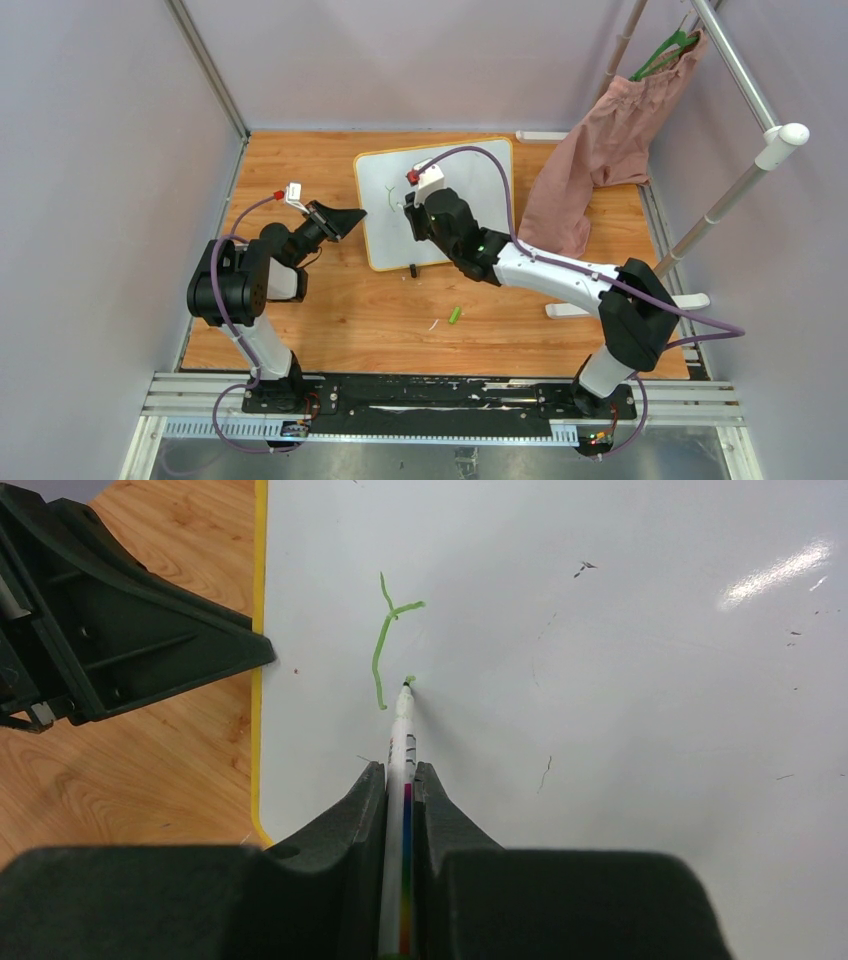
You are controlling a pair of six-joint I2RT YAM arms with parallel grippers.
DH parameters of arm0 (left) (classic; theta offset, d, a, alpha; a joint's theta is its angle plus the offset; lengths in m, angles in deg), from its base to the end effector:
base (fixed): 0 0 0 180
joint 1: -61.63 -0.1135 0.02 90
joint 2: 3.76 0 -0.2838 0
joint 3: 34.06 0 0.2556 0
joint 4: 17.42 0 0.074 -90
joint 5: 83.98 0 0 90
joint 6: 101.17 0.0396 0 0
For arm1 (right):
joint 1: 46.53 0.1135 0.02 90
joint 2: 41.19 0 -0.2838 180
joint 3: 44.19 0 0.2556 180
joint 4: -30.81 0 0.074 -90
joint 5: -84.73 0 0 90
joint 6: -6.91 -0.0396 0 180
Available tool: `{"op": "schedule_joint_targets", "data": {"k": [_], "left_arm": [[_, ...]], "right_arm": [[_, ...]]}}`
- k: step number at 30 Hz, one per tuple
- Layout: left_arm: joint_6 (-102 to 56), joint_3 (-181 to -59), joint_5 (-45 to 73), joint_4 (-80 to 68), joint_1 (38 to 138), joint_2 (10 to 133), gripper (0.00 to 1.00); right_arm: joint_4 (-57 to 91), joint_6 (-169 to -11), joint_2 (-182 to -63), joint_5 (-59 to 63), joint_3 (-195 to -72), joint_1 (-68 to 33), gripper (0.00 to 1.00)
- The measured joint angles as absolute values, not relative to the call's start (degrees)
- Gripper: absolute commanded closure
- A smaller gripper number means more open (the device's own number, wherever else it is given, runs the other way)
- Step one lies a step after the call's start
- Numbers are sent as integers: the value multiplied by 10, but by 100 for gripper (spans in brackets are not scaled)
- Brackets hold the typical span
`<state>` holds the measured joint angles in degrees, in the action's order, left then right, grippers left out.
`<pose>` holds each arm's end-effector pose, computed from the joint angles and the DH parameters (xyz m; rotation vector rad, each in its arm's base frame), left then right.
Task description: Write a sentence on the whiteboard
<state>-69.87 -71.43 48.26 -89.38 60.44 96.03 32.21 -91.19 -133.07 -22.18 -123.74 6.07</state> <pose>0.2890 -0.0206 0.1837 -0.1500 1.5860 -1.3148 0.2453 0.3019 0.3214 -0.4687 1.7185 0.5105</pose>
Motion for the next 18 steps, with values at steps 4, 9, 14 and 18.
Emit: {"op": "schedule_joint_targets", "data": {"k": [4,9,14,18], "left_arm": [[-699,-714,482,-894,604,960,100],[-699,-714,482,-893,604,960,100],[-699,-714,483,-893,604,960,100],[-699,-714,482,-893,604,960,100]], "right_arm": [[323,-913,-1328,-218,-1229,61,100],[322,-913,-1324,-218,-1222,61,100],[321,-913,-1321,-218,-1219,60,100],[319,-913,-1319,-219,-1219,58,100]]}}
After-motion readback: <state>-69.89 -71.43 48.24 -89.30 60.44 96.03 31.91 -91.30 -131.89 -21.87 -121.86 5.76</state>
